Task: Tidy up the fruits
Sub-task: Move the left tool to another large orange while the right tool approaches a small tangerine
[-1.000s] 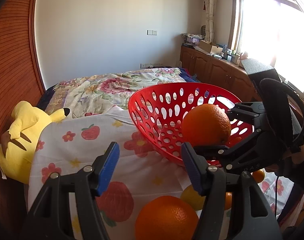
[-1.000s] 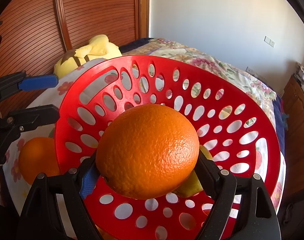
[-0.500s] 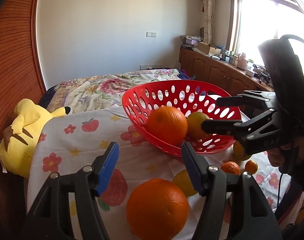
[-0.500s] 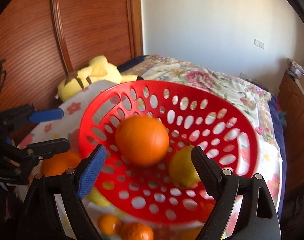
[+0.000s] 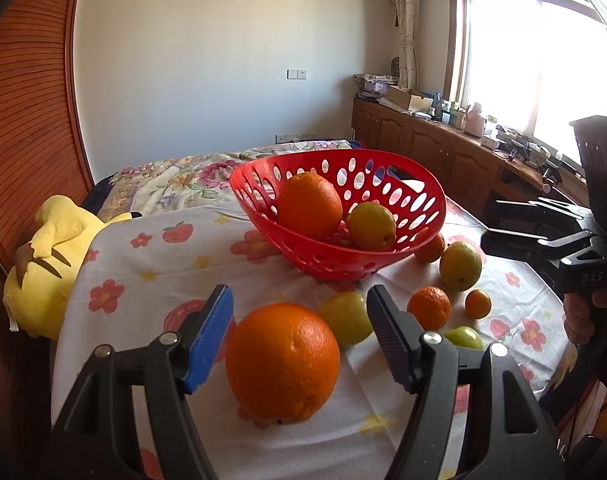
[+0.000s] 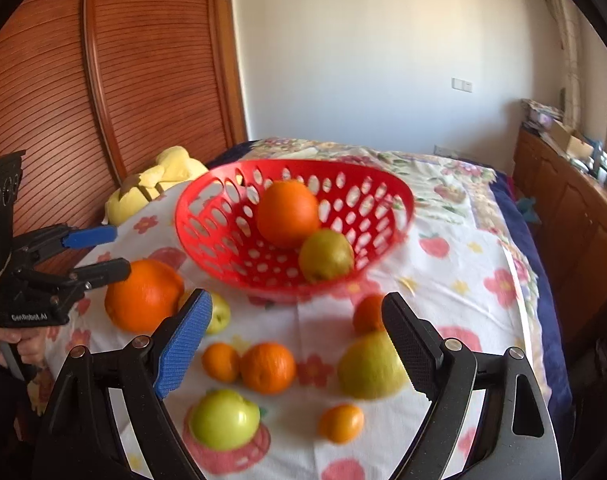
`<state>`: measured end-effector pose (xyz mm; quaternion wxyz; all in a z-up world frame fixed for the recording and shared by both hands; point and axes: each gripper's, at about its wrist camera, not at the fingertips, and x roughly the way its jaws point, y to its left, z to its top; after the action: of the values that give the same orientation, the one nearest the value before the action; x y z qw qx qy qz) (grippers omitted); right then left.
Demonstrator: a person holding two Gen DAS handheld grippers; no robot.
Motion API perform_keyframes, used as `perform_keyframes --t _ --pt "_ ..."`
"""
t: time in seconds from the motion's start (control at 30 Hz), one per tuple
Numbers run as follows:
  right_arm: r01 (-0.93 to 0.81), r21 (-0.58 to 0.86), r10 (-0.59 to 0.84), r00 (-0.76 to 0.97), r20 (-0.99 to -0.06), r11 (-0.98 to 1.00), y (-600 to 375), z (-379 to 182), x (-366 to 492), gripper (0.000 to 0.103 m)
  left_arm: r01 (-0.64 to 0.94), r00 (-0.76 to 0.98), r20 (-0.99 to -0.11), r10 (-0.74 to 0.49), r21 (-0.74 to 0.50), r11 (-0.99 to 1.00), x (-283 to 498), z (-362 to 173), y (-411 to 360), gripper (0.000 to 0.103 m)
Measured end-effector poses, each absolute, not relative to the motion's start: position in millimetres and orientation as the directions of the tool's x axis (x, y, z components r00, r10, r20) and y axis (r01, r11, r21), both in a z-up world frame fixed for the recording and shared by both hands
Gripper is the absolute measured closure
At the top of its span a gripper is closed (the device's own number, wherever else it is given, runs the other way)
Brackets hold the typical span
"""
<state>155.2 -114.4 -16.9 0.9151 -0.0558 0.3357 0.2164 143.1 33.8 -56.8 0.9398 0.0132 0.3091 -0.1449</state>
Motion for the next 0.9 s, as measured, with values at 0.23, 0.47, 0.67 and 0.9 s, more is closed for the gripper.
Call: perform_keyframes --t 0.23,0.47,0.67,0.9 --pt "-0.403 0.055 0.34 0.684 -0.645 0.914 -131 -39 130 0.022 0.257 0.781 -0.574 -0.246 -0.063 0.964 123 -75 36 0.032" --pt "-0.384 0.066 0.328 0.672 -0.664 0.921 -143 -62 122 0.03 0.23 0.787 -0.574 -0.228 -0.07 0.971 121 -90 40 0.03" --pt "-0.359 0.059 0.298 0.662 -0.687 0.932 -145 -79 122 0.038 0.221 0.791 -0.569 -0.223 -0.074 0.972 120 -107 39 0.028" --pt "-0.33 0.061 0.272 0.643 -0.716 0.942 -148 -94 124 0.043 0.207 0.809 -0.554 -0.196 -0.044 0.977 120 -113 37 0.027"
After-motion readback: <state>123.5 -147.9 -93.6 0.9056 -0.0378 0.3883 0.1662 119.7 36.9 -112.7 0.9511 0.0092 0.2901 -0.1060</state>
